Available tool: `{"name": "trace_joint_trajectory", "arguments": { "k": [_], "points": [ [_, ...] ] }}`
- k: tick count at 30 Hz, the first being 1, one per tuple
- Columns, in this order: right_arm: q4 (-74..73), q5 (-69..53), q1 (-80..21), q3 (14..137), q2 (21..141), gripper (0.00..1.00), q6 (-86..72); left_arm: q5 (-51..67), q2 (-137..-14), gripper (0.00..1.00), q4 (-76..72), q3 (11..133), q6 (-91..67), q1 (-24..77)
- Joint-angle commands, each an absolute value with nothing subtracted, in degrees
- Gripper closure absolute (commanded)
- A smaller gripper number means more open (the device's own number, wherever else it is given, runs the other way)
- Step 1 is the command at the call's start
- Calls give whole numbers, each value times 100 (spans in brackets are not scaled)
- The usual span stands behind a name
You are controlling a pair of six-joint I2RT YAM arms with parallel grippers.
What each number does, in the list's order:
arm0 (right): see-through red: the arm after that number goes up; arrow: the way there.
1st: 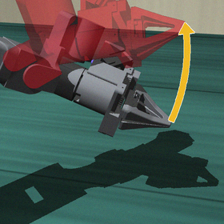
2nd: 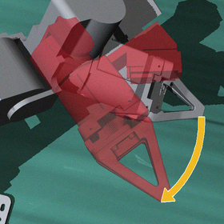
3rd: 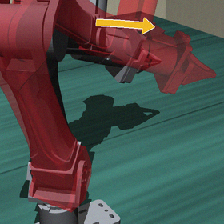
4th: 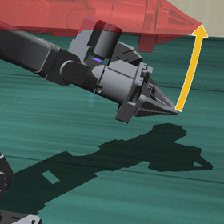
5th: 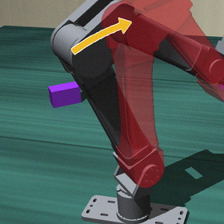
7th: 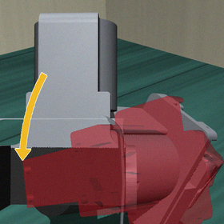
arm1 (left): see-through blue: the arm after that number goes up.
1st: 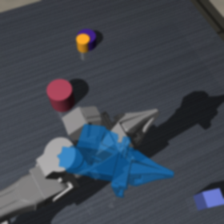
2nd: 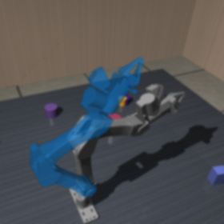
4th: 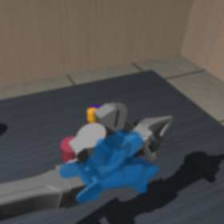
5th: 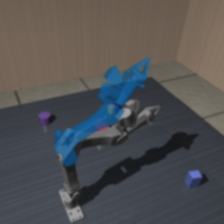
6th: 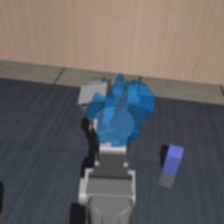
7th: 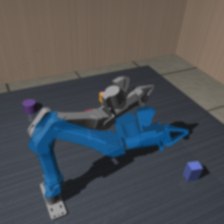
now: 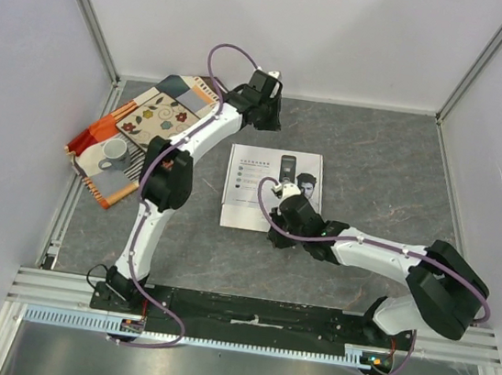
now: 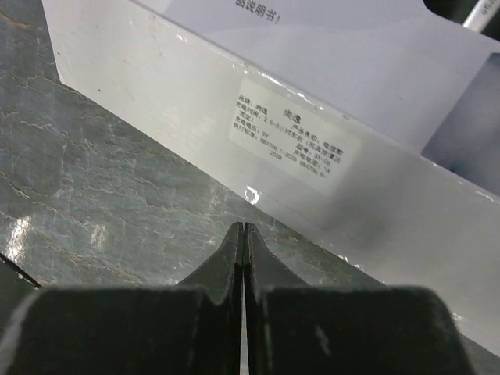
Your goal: Sort the hair-cutting tools
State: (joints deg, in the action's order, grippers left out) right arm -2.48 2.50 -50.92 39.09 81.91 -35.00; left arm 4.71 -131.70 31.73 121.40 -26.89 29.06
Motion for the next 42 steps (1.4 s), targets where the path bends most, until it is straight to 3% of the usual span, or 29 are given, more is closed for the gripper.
{"name": "trace_joint_trajectory", "arguments": {
  "k": [1,12,20,42],
  "points": [
    [176,158,-5124,4262,8419,100,-3410,413,-13815,98,3480,12927,-2470,2918],
    [211,457,-5133,4482,9061,100,-3393,554,-14370,98,3595,12657,-2408,2971],
    [246,1379,-5054,4614,9457,100,-3568,712,-13887,98,3165,11305,-2320,3085],
    [2576,3911,-5071,3911,10494,100,-3779,1397,-12885,98,2320,8991,-2435,3287]
  ]
}}
